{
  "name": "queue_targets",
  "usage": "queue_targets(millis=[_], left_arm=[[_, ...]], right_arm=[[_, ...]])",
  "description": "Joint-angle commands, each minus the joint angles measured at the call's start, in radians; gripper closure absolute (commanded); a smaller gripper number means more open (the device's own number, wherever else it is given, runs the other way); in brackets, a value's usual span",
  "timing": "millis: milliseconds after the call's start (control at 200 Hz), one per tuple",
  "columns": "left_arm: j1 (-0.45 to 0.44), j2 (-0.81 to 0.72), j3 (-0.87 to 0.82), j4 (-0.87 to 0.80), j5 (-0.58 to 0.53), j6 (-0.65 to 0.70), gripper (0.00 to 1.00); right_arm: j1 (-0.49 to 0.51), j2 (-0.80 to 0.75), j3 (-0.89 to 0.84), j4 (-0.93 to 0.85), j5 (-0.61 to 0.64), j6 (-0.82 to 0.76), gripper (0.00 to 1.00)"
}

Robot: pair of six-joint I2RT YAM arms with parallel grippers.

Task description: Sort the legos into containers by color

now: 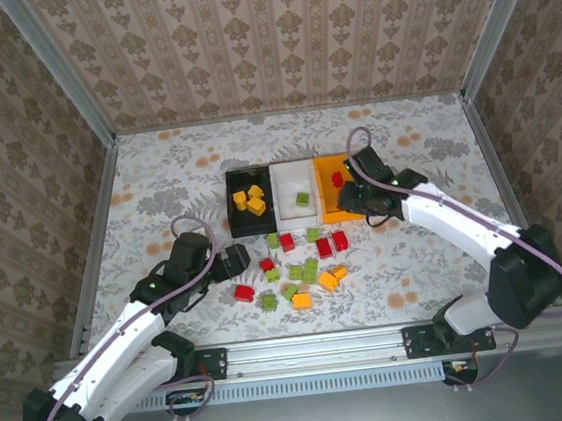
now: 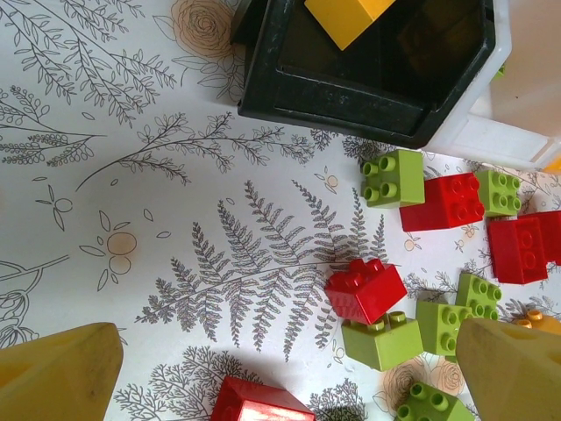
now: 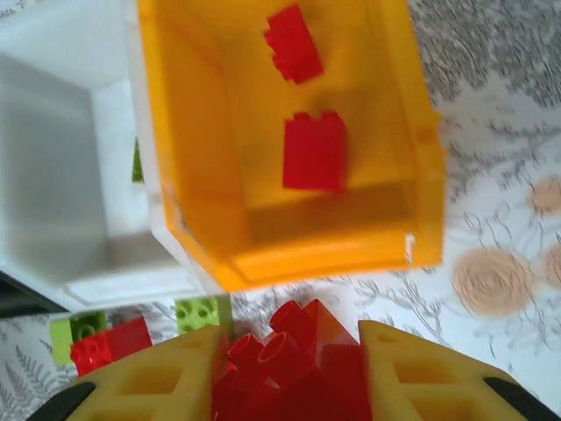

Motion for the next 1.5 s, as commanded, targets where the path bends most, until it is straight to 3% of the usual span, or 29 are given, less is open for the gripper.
queue_targets(millis=[0,220,335,380,450,575,820,1135,1495], left_arm=[[0.009,-0.004,0.012,-0.024,0.011,-0.007,0.00],[0.011,0.001,0.042,-0.086,0.014,0.010,0.00],[0.012,0.002,0.048,-0.104,0.017,0.016,0.00],[0.010,0.003,0.048,-0.109,0.019,0.019,0.00],[0.010,0.011,0.051,-0.121,0.020,0.028,0.00],[-0.014,0.054,0.060,-0.140,0.032,0.045,0.02],[-0.198,0.228,0.097,-0.167,-0.077,0.068,0.02],[-0.335,0.434,0.102,-0.156,-0.191,0.029,0.18],[-0.347,0.482,0.096,-0.102,-0.202,0.035,0.54]], right_arm=[[0.000,0.140,0.094,-0.029,0.083,-0.048,0.70],[-0.015,0.359,0.295,-0.057,0.160,-0.062,0.66],[-0.015,0.398,0.352,-0.076,0.135,-0.053,0.44],[-0.014,0.388,0.353,-0.070,0.119,-0.050,0.35],[-0.008,0.359,0.347,-0.062,0.105,-0.050,0.30],[0.014,0.284,0.297,-0.048,0.099,-0.051,0.27],[0.025,0.141,0.131,-0.005,0.076,-0.017,0.27],[0.023,0.044,0.071,-0.016,0.097,-0.005,0.26],[0.022,-0.012,0.063,-0.033,0.107,-0.005,0.26]])
